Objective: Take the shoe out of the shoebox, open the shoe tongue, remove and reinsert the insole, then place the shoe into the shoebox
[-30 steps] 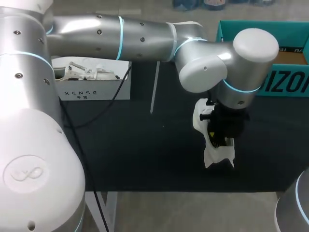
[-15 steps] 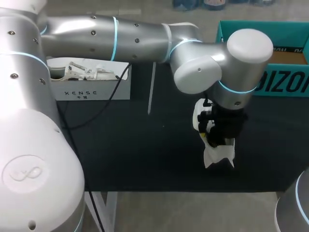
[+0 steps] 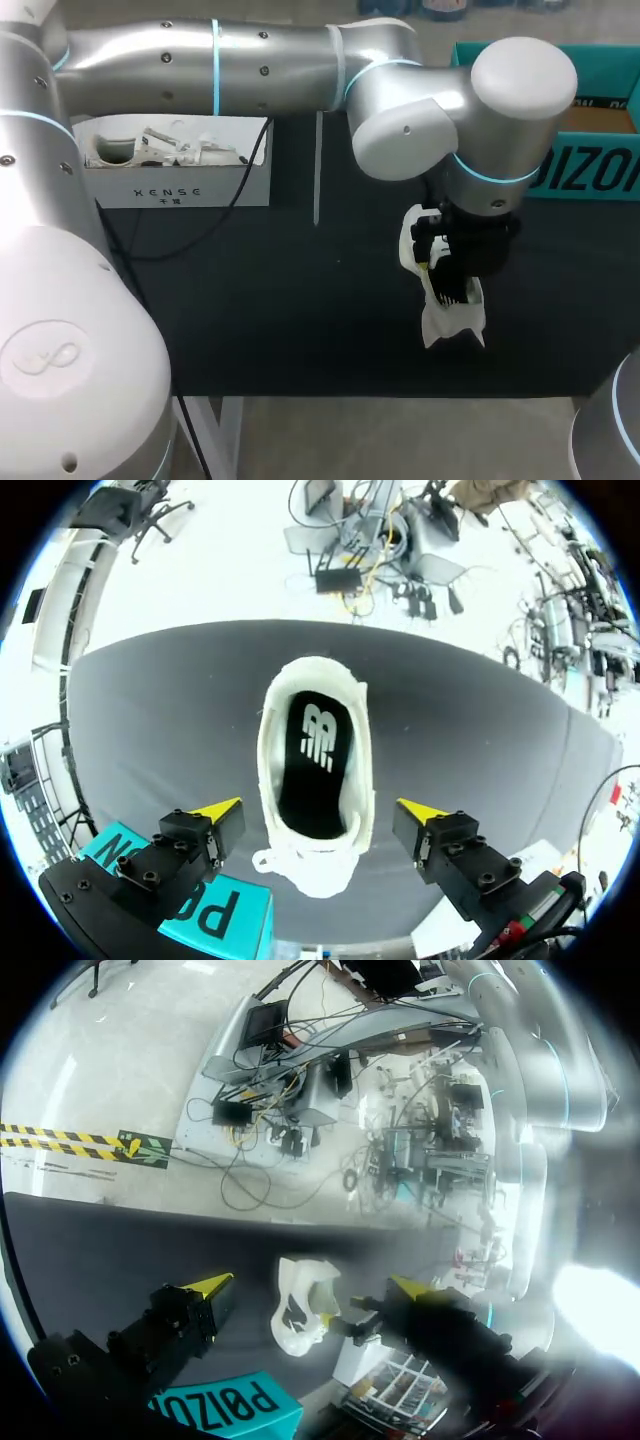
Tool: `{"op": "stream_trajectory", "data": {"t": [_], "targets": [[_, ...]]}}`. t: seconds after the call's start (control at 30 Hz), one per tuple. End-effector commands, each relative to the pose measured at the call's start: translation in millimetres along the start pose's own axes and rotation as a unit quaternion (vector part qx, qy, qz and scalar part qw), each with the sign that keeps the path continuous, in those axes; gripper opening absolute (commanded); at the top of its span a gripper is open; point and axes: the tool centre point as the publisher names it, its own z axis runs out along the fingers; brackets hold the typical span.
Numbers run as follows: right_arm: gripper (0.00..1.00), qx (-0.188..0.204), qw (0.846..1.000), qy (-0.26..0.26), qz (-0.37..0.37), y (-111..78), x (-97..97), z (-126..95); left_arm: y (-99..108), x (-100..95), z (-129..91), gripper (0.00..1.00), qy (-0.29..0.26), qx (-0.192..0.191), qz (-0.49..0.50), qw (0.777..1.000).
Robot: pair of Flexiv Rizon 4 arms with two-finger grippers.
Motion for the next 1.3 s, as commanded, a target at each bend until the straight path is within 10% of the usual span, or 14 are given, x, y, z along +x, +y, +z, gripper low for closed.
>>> {"op": "stream_trajectory", "data": {"t": [0.03,0.1,0.2,0.83,1.23,1.27,1.3], "targets": [[1.0,0.181,0.984,0.003,0.0,7.7,-2.0,1,3,16.1,-16,1.0,-0.004,-0.007,-0.006,1.0],[1.0,0.181,0.984,0.003,0.0,7.7,-2.0,1,6,19.3,-15,0.87,-0.004,-0.01,-0.007,1.0],[1.0,0.181,0.984,0.003,0.0,7.7,-2.0,1,13,21.0,-11,0.0,-0.004,-0.014,-0.01,1.0],[1.0,0.181,0.984,0.003,0.0,7.7,-2.0,1,16,6.0,16,0.0,-0.007,0.027,-0.02,0.999],[1.0,0.181,0.984,0.003,0.0,7.7,-2.0,1,-44,58.1,-43,0.0,0.082,0.066,-0.22,0.97],[1.0,0.181,0.984,0.003,0.0,7.7,-2.0,1,-50,61.2,-42,0.02,0.091,0.083,-0.229,0.965],[1.0,0.181,0.984,0.003,0.0,7.7,-2.0,1,-56,63.9,-41,0.27,0.101,0.109,-0.239,0.96]]}}
